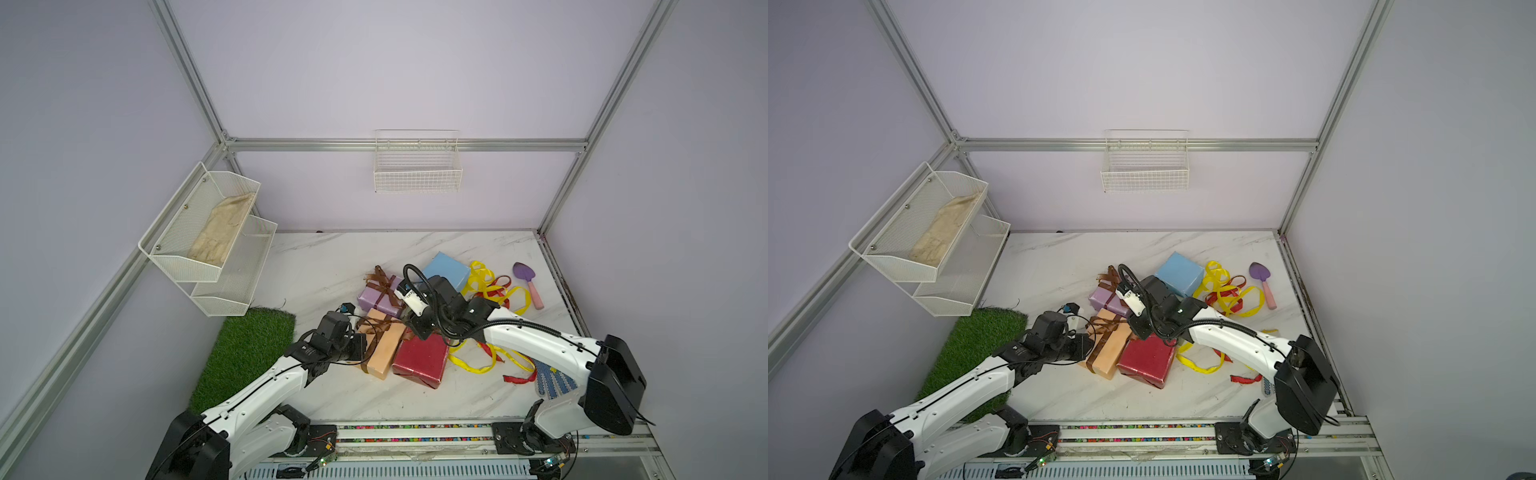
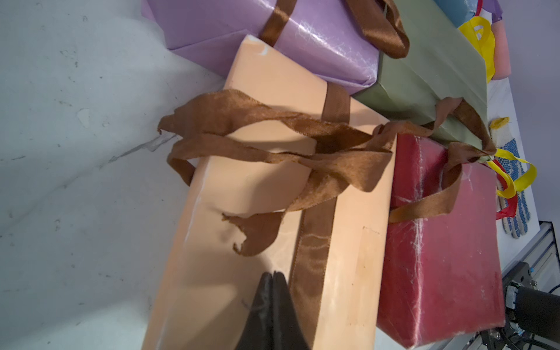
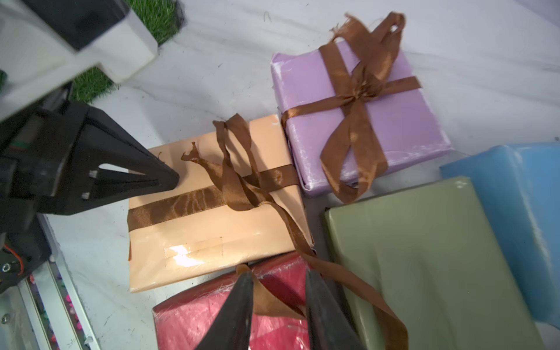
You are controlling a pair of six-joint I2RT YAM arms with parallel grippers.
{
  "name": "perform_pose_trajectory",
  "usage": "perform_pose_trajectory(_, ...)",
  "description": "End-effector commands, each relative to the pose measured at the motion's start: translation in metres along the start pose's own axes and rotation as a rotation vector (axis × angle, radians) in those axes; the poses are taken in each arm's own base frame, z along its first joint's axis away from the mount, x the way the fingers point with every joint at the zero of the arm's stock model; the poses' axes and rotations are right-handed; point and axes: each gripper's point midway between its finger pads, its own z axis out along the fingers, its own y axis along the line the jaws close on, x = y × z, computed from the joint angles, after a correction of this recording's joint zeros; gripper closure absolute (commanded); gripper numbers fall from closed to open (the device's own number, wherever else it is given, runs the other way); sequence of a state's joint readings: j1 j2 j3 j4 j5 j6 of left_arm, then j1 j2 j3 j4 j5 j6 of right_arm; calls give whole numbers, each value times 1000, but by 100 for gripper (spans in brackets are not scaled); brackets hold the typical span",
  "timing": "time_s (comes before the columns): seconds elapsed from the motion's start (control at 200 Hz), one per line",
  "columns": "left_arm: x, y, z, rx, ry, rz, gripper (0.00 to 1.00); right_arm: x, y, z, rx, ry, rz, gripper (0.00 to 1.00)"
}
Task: Untie the ribbon bows on the gift boxes
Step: Untie the ribbon from the gift box.
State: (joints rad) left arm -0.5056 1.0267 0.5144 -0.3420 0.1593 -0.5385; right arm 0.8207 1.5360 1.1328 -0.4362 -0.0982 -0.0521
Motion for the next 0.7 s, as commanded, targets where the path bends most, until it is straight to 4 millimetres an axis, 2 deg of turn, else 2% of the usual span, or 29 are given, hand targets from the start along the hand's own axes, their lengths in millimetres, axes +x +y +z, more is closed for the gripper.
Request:
perform_pose_trajectory(0.0,-8,-3,-8,-12,-12,17,100,-24,15,8,-91,-59,-82,66)
perform_pose_trajectory(0.185,-12,-7,-13,0,-29,24,100,-22,7,30,-78,-23,-98,66)
perform_pose_trajectory(0.325,-15,-9,-14,7,-33,29,100,-17,0,41,-63,-7,-102,61)
perform_pose_trajectory(0.695,-13,-9,-13,11,-25,29,100,-6,-13,56,-49,27,-110,62)
